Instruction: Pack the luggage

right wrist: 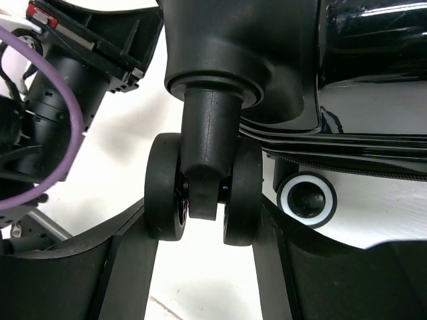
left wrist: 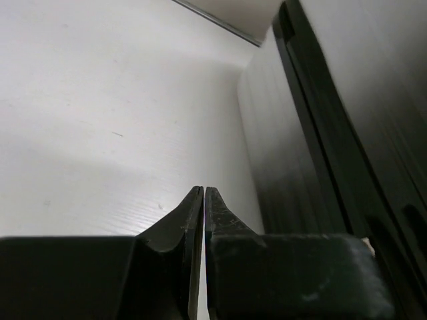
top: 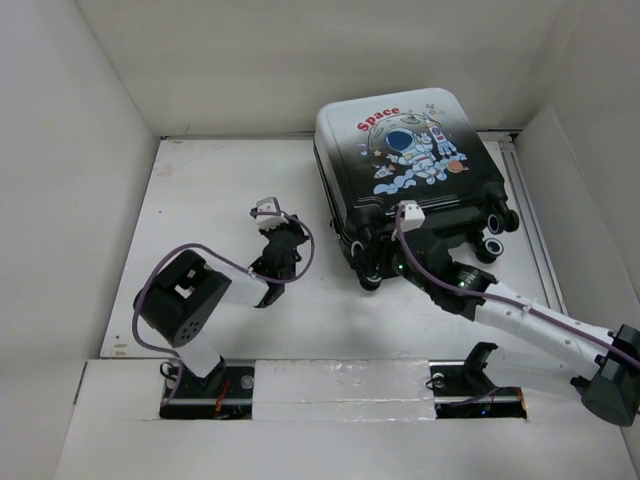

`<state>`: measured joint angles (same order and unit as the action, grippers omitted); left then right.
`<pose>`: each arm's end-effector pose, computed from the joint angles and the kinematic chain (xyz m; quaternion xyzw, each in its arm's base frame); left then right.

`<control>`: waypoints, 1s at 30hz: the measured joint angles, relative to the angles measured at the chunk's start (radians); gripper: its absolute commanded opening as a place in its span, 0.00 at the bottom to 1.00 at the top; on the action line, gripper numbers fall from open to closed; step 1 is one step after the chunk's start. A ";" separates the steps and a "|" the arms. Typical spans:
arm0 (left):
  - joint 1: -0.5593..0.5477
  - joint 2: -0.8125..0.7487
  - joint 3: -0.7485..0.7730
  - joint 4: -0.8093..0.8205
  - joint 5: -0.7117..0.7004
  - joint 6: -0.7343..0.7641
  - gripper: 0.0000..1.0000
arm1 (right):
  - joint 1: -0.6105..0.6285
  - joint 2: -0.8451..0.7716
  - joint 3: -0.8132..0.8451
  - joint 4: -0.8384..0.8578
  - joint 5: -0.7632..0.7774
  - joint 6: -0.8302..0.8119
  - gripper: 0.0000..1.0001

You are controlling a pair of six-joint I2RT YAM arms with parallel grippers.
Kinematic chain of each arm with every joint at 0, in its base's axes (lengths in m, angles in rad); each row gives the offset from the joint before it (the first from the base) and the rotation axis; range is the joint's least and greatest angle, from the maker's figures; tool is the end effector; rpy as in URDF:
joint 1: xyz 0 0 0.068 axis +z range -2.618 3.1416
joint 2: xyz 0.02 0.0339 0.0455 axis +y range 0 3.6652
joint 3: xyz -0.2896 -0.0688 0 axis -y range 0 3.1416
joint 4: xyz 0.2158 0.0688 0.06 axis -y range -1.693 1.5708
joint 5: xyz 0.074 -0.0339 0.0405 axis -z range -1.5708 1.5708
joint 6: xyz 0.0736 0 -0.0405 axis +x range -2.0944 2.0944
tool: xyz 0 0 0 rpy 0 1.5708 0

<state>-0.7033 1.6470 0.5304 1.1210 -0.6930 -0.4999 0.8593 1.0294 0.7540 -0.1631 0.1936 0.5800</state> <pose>0.2754 -0.1719 0.2352 -0.1720 0.6846 -0.1797 0.6851 0.1590 0.1628 0.2987 -0.0656 0.8391 0.2905 0.4553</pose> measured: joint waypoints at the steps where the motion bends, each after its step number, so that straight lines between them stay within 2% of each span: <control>1: 0.006 -0.007 -0.001 -0.005 0.026 -0.006 0.00 | 0.001 0.002 0.001 0.000 0.004 -0.001 0.00; 6: -0.005 -0.132 -0.074 -0.043 0.177 -0.042 0.01 | 0.006 0.008 0.005 0.002 0.021 -0.016 0.00; 7: -0.016 -0.171 -0.100 -0.049 0.208 -0.048 0.07 | 0.006 0.008 0.005 0.002 0.022 -0.018 0.00; 8: -0.024 -0.206 -0.125 -0.047 0.241 -0.052 0.18 | 0.006 0.009 0.006 0.000 0.023 -0.020 0.00; 9: -0.031 -0.236 -0.152 -0.045 0.276 -0.055 0.22 | 0.007 0.010 0.007 -0.001 0.024 -0.024 0.00; 11: -0.039 -0.272 -0.198 -0.039 0.348 -0.067 0.22 | 0.007 0.011 0.009 -0.002 0.024 -0.029 0.00; 13: -0.041 -0.280 -0.241 -0.030 0.416 -0.069 0.30 | 0.007 0.011 0.009 -0.002 0.023 -0.032 0.00; 14: -0.042 -0.280 -0.261 -0.033 0.478 -0.069 0.38 | 0.007 0.012 0.010 -0.002 0.023 -0.034 0.00; 15: -0.042 -0.279 -0.265 -0.034 0.493 -0.068 0.38 | 0.007 0.013 0.010 -0.002 0.023 -0.034 0.00; 16: -0.045 -0.277 -0.269 -0.033 0.527 -0.066 0.42 | 0.007 0.013 0.010 -0.002 0.023 -0.034 0.00; 23: -0.068 -0.177 -0.243 0.006 0.674 -0.028 0.44 | 0.007 0.013 0.010 -0.002 0.021 -0.034 0.00; 30: -0.065 -0.063 -0.129 0.026 0.689 0.037 0.43 | 0.006 0.013 0.010 -0.002 0.016 -0.038 0.00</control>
<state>-0.7685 1.5837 0.4011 1.1465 -0.0040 -0.4625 0.8654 1.0420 0.7639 -0.1646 0.2100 0.5423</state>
